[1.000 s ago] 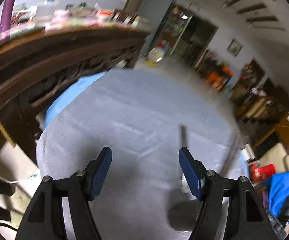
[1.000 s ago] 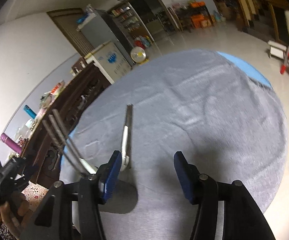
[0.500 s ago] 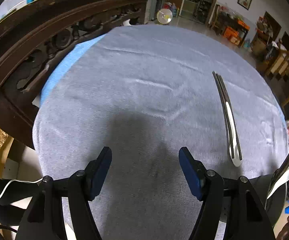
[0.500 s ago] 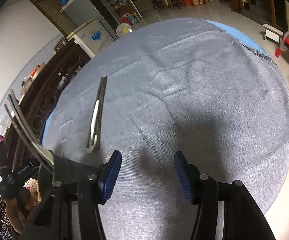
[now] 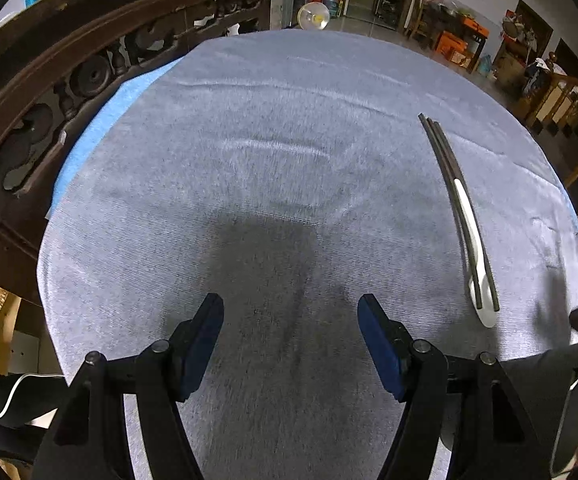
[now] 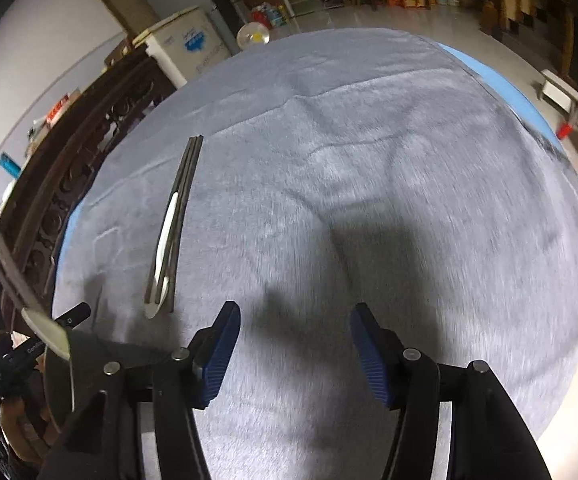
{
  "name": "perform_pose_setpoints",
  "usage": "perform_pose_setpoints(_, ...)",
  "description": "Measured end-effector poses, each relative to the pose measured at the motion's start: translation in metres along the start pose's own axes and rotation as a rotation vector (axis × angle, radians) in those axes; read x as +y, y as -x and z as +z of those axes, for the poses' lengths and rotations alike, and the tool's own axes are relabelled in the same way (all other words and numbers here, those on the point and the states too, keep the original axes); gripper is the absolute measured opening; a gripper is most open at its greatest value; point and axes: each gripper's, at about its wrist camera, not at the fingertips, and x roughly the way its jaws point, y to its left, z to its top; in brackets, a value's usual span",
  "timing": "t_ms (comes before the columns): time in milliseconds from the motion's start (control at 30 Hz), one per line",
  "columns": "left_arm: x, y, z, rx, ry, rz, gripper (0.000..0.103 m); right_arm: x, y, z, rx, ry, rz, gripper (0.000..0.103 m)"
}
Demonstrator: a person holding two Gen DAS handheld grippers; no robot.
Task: Organize utensils
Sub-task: 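Move both open grippers over the remaining sticks and spoon on the cloth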
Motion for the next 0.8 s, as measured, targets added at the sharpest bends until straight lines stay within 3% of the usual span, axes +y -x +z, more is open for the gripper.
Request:
perform_pose_setpoints(133,0.000,-0.008,0.004,0.006,0.006,0.000,0.070,0.014,-0.022,0.038,0.049,0.073,-0.021,0.062)
perform_pose_setpoints(433,0.000,-0.021,0.014,0.014,0.014,0.000,0.070,0.094,-0.103,0.116,0.199,0.279,-0.014,0.062)
perform_pose_setpoints(633,0.000,-0.028,0.019,0.022,0.013,0.007,0.070,0.139,-0.137,0.132,0.249,0.372,-0.033,0.062)
perform_pose_setpoints(800,0.000,-0.029,0.024,0.022,0.008,0.005,0.070,0.139,-0.141,0.131,0.255,0.384,-0.132,0.066)
